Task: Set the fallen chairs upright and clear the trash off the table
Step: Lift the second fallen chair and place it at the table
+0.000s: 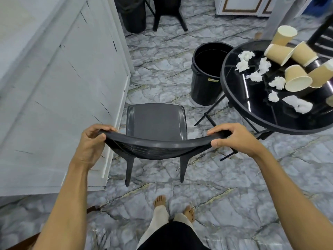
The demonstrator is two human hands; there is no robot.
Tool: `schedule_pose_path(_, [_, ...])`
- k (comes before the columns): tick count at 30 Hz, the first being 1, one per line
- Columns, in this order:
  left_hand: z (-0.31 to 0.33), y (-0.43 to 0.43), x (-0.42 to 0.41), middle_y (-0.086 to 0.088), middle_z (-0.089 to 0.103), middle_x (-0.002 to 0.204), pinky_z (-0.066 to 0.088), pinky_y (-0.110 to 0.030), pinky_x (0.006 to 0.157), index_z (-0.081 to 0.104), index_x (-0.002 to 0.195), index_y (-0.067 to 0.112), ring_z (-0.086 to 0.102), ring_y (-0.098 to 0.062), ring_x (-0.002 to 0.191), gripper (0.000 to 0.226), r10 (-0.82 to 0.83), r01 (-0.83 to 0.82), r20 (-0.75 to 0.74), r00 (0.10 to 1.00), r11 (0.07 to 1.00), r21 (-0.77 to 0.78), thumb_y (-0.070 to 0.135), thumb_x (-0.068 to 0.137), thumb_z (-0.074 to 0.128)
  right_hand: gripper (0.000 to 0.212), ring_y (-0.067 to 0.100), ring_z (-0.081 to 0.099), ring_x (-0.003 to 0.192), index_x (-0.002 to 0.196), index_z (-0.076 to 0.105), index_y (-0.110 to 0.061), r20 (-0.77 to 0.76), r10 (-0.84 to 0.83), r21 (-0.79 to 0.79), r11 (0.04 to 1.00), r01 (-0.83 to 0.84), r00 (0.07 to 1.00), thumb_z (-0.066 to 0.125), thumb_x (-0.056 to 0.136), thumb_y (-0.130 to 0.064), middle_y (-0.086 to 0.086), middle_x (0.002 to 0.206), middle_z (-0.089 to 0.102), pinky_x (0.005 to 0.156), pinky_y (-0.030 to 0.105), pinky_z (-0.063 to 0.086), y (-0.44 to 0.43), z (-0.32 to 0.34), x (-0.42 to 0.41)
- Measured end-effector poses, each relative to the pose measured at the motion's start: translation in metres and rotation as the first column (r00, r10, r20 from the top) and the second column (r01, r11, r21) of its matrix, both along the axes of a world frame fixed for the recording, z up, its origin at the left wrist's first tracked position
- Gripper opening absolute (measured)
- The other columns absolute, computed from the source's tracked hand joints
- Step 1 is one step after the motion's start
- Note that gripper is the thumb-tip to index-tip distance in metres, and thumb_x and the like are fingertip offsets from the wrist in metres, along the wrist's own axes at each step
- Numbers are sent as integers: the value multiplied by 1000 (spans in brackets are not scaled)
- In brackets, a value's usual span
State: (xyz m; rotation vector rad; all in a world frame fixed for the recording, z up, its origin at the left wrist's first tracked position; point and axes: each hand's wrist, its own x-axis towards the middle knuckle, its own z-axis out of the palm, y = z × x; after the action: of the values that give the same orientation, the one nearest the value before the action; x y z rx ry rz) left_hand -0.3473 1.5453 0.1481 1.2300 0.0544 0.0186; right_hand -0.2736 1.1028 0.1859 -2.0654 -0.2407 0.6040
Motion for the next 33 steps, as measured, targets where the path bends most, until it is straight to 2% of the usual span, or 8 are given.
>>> schedule_pose_path(7, [-11,45,10,-3,71,90,49,-27,87,75,86,21,62,-20,92,31,52,-54,-44,998,998,-42,39,65,89,28,13,62,118,102,73,-12,-132,-148,276,944,180,980,76,77,0,0,123,69,104,45,48,36,-25,16])
schedule_pose_path(9, [-14,56,12,-4,70,91,49,-27,87,74,85,21,61,-21,93,29,73,-77,-58,996,995,-58,38,66,89,32,21,61,121,103,72,-11,-138,-184,364,904,222,973,80,73,-5,6,123,69,104,49,47,48,-32,21])
schedule_pose_path(14, [-24,77,15,-5,68,94,47,-30,88,73,84,21,58,-23,95,29,94,-103,-94,991,991,-89,38,67,88,67,24,61,120,103,71,-12,-134,-223,448,855,260,965,89,54,-53,10,119,70,99,38,48,67,-44,31])
schedule_pose_path(19, [-28,84,18,-3,68,95,42,-33,92,73,84,23,57,-23,97,26,100,-108,-100,990,991,-81,40,70,86,40,25,61,90,89,64,-11,-182,-258,537,782,315,949,83,62,-33,11,93,67,89,40,46,89,-51,44])
schedule_pose_path(24, [-24,86,29,-1,67,97,46,-26,85,73,88,23,57,-20,97,28,76,-79,-84,994,996,-38,43,71,84,62,28,62,106,98,64,-11,-150,-236,581,765,278,960,89,58,-51,10,106,69,94,35,51,95,-47,57])
schedule_pose_path(29, [-17,91,42,-7,66,119,47,-26,92,68,105,14,58,-20,108,48,-52,64,-73,996,980,186,36,65,85,70,20,64,96,101,64,-12,-187,-169,622,742,249,968,94,50,-49,4,95,70,89,29,53,96,-40,71])
schedule_pose_path(31, [-15,92,46,-10,67,120,48,-29,94,67,107,10,58,-23,109,46,-49,66,-80,996,973,221,21,64,75,68,20,65,92,99,64,-9,-200,-142,618,749,237,969,96,48,-40,5,92,70,85,29,54,95,-38,76])
schedule_pose_path(33, [-12,92,49,-7,71,110,51,-29,92,70,104,13,62,-21,104,42,-15,36,-98,995,976,215,19,62,71,47,20,64,85,92,62,-8,-203,-142,601,763,238,969,91,56,-16,7,88,69,78,30,54,93,-38,81])
